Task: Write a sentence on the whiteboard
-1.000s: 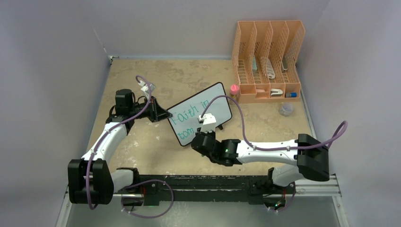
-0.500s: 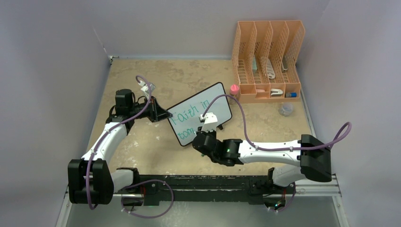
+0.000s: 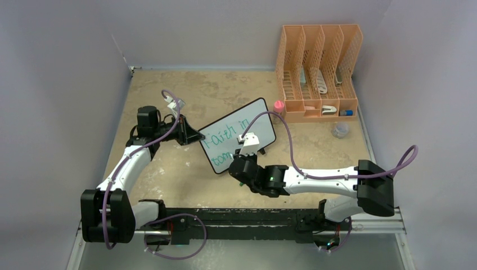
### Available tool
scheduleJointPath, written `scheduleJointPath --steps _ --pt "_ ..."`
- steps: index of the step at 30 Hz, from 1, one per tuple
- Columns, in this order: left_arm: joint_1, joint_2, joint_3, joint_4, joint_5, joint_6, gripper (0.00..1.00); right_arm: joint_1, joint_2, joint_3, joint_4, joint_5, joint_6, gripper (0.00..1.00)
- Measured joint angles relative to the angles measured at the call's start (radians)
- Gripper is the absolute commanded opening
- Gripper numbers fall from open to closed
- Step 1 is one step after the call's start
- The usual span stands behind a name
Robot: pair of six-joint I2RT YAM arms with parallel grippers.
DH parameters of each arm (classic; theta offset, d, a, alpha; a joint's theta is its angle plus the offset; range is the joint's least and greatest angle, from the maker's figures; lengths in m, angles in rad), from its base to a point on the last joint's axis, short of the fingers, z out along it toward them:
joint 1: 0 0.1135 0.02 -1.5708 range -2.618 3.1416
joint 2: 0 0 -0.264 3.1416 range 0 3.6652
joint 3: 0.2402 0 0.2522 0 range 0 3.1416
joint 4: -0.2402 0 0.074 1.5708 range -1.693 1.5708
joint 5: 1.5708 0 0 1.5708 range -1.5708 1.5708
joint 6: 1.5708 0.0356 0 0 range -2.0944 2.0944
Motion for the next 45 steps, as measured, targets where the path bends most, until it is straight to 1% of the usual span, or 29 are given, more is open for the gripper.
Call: scheduleJointPath --steps 28,45 --pt "-0.001 -0.002 0.000 -0.002 -0.002 0.000 0.00 -0.016 0.024 0.002 0.023 0.000 -0.008 0.00" --pt "-0.001 -0.002 0.000 -0.002 -0.001 0.000 0.00 -0.016 0.024 0.000 -0.011 -0.034 0.005 0.00"
